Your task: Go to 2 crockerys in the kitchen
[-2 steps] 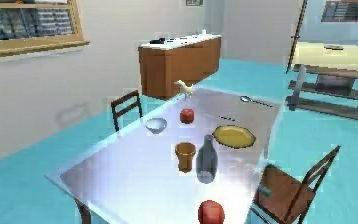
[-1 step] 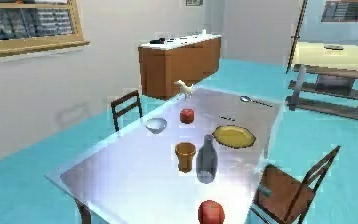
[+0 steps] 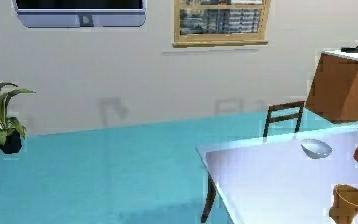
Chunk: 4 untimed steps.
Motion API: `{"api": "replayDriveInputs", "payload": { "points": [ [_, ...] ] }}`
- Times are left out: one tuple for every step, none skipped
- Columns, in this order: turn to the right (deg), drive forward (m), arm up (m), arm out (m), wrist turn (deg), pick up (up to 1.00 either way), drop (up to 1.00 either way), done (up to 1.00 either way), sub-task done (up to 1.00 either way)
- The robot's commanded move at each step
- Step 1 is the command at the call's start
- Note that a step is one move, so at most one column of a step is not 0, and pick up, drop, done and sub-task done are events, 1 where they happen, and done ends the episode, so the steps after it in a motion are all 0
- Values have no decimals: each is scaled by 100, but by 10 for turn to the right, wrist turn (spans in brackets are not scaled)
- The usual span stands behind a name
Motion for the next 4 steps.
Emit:
{"api": "replayDriveInputs", "payload": {
  "points": [
    [-450,0,0,0,0,0,0,0,0],
    [-450,0,0,0,0,0,0,0,0],
    [-120,0,0,0,0,0,0,0,0],
    [0,20,0,0,0,0,0,0,0]
  ]
}}
